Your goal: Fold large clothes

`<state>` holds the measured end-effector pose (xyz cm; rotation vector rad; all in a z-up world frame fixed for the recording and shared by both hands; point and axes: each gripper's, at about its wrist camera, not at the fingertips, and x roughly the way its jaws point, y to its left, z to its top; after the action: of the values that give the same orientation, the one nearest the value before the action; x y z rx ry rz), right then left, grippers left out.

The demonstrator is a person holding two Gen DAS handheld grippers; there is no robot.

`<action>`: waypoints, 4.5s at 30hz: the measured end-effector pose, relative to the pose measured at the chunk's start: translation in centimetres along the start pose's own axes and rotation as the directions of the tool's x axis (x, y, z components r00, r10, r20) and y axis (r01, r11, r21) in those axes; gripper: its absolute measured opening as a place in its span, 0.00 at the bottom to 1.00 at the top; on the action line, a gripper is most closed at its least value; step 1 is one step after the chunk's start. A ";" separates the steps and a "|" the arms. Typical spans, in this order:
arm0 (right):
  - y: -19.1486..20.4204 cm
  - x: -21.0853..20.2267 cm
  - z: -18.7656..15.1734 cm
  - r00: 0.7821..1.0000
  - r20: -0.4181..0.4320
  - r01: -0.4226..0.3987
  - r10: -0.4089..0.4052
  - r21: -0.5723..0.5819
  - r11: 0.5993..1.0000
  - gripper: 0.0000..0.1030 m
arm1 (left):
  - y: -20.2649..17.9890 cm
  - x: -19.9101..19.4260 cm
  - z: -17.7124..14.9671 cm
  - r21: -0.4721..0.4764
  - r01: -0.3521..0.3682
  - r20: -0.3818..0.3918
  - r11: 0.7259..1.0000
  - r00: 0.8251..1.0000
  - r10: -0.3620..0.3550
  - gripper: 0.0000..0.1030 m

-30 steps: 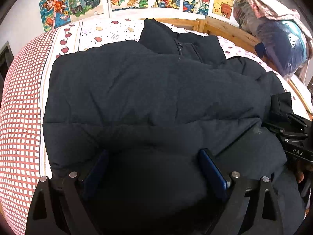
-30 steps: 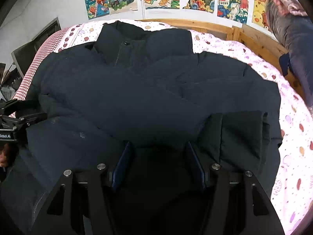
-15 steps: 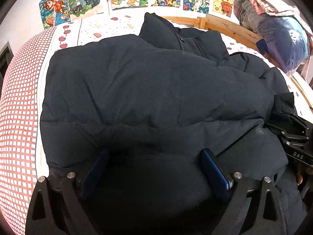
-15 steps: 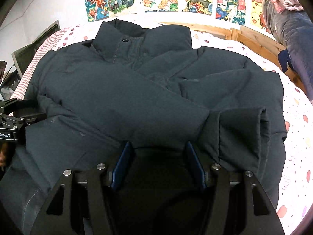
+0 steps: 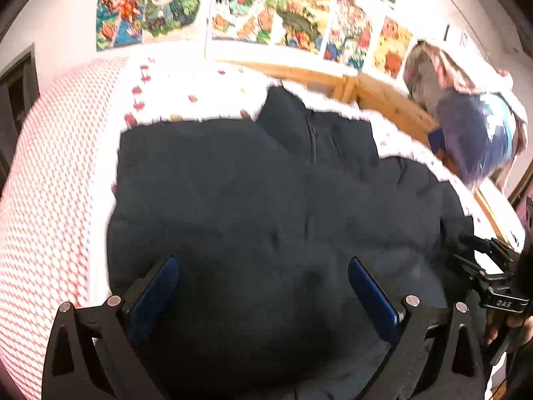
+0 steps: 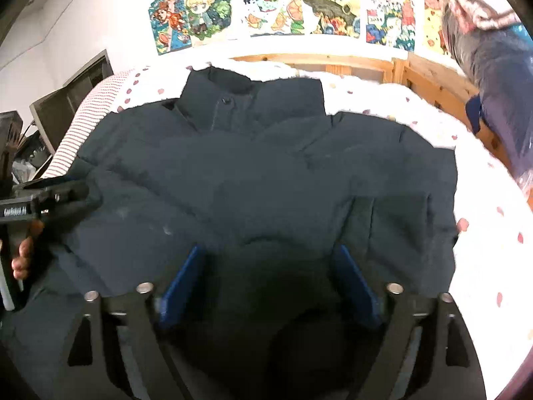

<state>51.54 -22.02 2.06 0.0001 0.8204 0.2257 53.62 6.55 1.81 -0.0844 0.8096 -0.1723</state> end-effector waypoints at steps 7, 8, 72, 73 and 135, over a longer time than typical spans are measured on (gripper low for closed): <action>-2.2 0.6 6.1 0.997 -0.003 -0.074 0.074 0.058 0.996 0.84 | 0.2 1.9 7.5 -0.023 0.014 0.034 1.000 0.999 -0.013 1.00; -2.8 1.4 7.3 0.996 -0.005 -0.086 0.087 0.090 0.992 0.84 | 0.2 2.9 8.8 -0.033 0.024 0.031 0.999 0.999 -0.023 1.00; -4.9 11.2 7.6 0.991 -0.129 -0.022 0.036 0.110 0.994 0.05 | -3.7 12.5 5.3 0.157 0.032 -0.219 0.987 0.976 0.003 0.05; -4.7 11.3 7.5 0.991 -0.130 -0.012 0.024 0.096 0.995 0.06 | -3.8 12.2 5.4 0.171 0.034 -0.203 0.985 0.979 0.001 0.05; 1.9 14.9 8.1 0.896 -0.382 -0.271 0.229 -0.061 0.961 0.20 | -4.1 15.4 3.5 0.144 0.219 -0.376 0.965 0.914 -0.152 0.18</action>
<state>66.85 -16.46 -3.03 -0.0448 1.1872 0.5283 66.09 -0.27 -6.16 0.0466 1.1512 -0.4528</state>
